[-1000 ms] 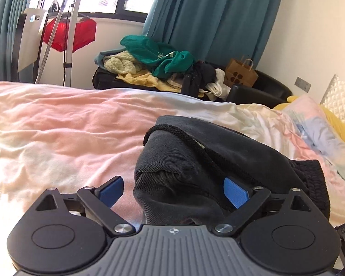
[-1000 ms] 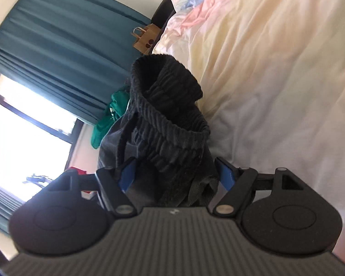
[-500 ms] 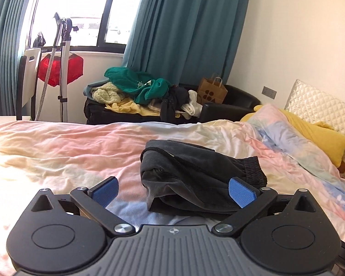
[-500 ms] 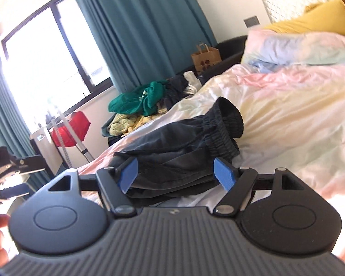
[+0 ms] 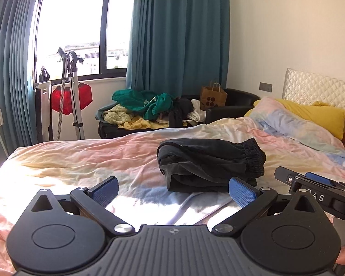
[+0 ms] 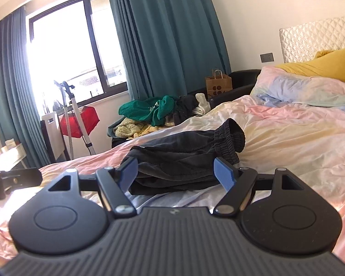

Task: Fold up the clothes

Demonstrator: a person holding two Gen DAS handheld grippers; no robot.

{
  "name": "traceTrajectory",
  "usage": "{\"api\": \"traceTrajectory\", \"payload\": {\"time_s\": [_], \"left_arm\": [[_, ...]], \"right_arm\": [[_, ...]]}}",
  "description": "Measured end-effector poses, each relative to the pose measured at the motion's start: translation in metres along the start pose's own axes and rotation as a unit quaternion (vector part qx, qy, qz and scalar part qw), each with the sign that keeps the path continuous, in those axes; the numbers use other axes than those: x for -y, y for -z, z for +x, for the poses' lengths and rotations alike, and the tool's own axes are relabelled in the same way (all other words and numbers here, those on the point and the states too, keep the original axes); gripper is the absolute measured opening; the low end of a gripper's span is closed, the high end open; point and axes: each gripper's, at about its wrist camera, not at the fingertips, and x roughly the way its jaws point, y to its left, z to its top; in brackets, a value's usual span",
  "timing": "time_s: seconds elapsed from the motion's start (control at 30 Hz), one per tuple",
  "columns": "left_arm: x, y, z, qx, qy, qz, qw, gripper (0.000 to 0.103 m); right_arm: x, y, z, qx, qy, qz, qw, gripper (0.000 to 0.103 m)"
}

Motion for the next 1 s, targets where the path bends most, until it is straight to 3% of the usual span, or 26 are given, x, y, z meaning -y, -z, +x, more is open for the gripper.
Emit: {"api": "traceTrajectory", "payload": {"time_s": [0.07, 0.13, 0.3, 0.53, 1.0], "left_arm": [[-0.001, 0.005, -0.004, 0.001, -0.003, 0.004, 1.0, 0.103], [-0.005, 0.011, -0.006, 0.002, -0.001, 0.005, 1.0, 0.103], [-0.007, 0.012, -0.002, 0.005, -0.017, 0.009, 0.9998, 0.103], [-0.003, 0.018, 0.008, -0.001, -0.011, 0.02, 0.9997, 0.103], [-0.02, 0.019, 0.008, -0.015, -0.018, -0.014, 0.9996, 0.103]], "right_arm": [[-0.003, 0.002, -0.001, -0.002, -0.002, -0.005, 1.0, 0.076], [-0.007, 0.004, -0.002, 0.0, -0.007, -0.014, 1.0, 0.09], [-0.012, 0.011, 0.004, 0.001, -0.007, -0.031, 0.999, 0.088], [-0.014, 0.014, 0.012, -0.002, 0.025, -0.035, 0.999, 0.088], [-0.017, 0.016, 0.009, 0.002, 0.033, -0.041, 0.999, 0.088]]}}
